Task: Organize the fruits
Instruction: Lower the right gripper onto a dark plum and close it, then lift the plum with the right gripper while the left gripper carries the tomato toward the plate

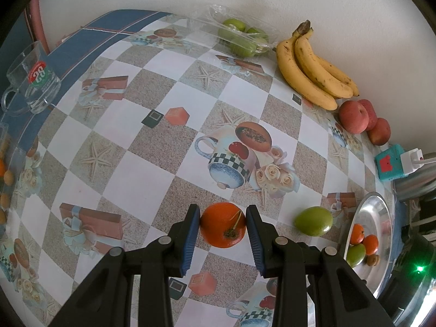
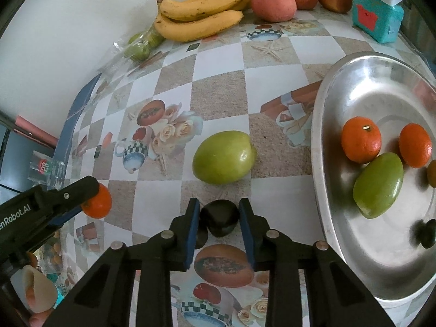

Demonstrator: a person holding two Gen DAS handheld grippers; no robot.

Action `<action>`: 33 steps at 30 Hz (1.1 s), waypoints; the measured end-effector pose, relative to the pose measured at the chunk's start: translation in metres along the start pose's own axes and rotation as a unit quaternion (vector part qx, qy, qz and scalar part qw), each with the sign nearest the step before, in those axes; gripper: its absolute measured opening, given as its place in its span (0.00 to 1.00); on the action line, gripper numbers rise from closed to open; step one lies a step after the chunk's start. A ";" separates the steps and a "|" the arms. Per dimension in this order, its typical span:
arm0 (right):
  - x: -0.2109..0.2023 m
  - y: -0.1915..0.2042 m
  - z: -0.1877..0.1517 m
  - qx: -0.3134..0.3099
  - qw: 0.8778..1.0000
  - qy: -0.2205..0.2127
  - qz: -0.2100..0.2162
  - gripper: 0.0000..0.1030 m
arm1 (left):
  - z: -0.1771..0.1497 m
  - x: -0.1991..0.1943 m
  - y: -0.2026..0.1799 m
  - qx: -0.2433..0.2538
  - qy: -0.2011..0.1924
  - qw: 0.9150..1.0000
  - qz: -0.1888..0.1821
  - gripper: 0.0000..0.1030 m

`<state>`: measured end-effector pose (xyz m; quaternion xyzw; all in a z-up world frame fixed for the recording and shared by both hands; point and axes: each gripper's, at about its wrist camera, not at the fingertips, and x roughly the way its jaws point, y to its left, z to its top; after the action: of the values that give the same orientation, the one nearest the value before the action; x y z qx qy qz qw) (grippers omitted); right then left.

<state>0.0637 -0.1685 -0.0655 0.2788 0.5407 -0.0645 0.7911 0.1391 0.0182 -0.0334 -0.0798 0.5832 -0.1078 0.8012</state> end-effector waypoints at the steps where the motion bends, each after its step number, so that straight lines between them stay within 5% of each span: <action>1: 0.000 -0.001 0.000 0.002 1.000 0.000 0.002 0.30 | 0.000 0.000 0.000 0.000 0.000 1.000 0.000 0.36; 33: -0.029 0.005 0.002 -0.001 0.999 -0.036 0.009 0.29 | 0.000 -0.008 -0.007 0.010 -0.010 1.000 0.001 0.36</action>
<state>0.0562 -0.1710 -0.0374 0.2799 0.5098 -0.0666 0.8107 0.1367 0.0134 -0.0245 -0.0723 0.5744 -0.1120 0.8076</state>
